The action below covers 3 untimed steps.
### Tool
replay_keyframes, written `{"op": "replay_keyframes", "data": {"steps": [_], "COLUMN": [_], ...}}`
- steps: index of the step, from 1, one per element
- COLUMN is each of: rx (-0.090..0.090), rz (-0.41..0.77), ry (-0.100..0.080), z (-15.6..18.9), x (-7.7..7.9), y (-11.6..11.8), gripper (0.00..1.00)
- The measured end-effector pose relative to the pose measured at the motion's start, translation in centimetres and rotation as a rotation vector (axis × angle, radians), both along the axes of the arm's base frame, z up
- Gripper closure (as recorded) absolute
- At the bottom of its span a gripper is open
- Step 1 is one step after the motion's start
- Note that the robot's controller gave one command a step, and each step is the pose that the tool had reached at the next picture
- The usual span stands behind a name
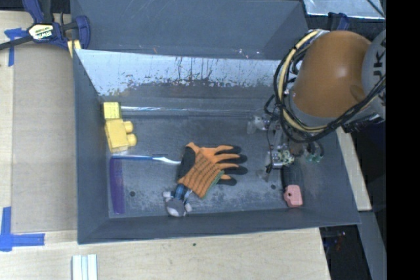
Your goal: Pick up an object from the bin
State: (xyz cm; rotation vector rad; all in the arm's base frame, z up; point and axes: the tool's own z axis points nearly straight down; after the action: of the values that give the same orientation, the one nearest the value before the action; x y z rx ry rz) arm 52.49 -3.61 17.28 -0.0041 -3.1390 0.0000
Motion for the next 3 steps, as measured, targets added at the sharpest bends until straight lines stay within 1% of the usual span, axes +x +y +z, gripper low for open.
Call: {"op": "replay_keyframes", "data": {"steps": [1,2,3], "rx": [0.0,0.0,-0.002], "rz": [0.002,0.01,-0.058], "ry": [-0.006,-0.013,-0.018], "z": [0.2,-9.5,-9.2], "x": [0.2,3.4,3.7], "y": [0.0,5.4,6.8], "gripper": [0.0,0.0,0.0]}}
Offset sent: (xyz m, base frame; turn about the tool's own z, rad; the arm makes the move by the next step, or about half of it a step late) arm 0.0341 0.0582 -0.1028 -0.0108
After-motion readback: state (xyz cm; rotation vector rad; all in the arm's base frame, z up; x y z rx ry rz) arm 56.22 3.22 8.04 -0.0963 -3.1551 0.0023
